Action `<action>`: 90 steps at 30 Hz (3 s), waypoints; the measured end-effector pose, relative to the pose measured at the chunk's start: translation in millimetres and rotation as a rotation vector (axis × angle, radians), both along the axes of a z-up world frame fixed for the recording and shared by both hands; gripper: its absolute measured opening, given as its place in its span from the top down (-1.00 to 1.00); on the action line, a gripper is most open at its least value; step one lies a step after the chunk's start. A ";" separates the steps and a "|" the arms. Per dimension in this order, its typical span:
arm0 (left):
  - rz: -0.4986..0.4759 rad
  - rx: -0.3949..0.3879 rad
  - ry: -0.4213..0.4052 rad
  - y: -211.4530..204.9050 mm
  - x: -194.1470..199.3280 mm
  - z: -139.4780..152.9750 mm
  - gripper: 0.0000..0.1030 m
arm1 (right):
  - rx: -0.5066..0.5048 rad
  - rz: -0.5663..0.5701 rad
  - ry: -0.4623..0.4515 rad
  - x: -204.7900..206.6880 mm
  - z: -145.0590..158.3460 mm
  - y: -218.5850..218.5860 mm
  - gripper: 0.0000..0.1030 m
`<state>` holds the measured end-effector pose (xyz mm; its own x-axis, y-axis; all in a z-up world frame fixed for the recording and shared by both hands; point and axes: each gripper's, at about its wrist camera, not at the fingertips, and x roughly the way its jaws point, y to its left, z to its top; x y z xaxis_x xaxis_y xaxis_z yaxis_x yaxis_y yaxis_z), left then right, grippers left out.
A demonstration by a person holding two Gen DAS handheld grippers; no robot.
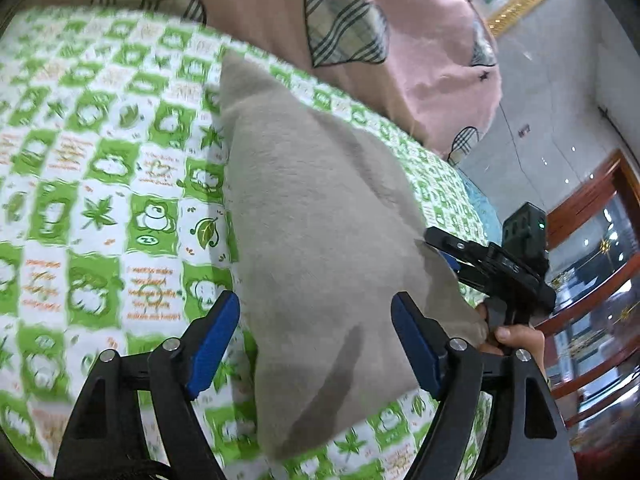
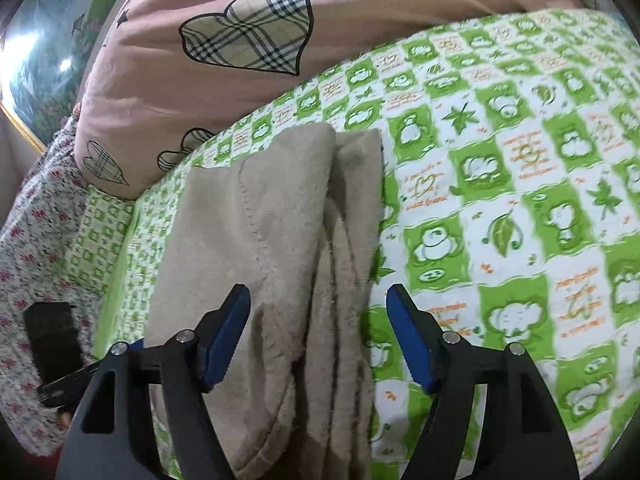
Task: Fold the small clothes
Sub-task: 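Lift the bundle edges with both grippers and fold them over onto the bundle, then open both grippers and release the folded sweater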
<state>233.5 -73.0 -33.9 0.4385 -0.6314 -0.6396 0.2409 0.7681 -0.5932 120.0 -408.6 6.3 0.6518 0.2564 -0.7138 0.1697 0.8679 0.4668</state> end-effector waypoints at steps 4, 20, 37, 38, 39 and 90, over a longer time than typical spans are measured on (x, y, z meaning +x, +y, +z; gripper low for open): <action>-0.018 -0.025 0.091 -6.7 32.8 -23.3 -0.57 | 0.021 0.026 0.043 15.0 -11.5 2.6 -0.38; 0.004 0.030 -0.031 42.2 -24.9 17.8 0.12 | 0.123 0.134 -0.022 1.3 4.7 87.2 0.36; 0.153 0.097 0.008 166.2 -131.3 -7.6 -0.15 | 0.162 0.329 0.050 -4.7 -52.9 218.6 0.25; 0.150 0.102 0.008 169.8 -133.1 -5.7 -0.17 | 0.156 0.327 0.058 -4.9 -51.5 217.2 0.20; 0.149 0.105 0.003 172.1 -133.3 -3.8 -0.18 | 0.140 0.324 0.066 -6.0 -48.4 215.6 0.16; 0.188 0.395 -0.148 146.7 -266.8 14.8 0.29 | 0.011 0.253 0.014 -127.8 -21.2 207.8 0.20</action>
<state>-33.3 73.7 -19.1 0.6267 -0.2524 -0.7372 0.1357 0.9670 -0.2158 -7.8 -200.8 -14.9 0.5559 0.4181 -0.7185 -0.0459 0.8784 0.4757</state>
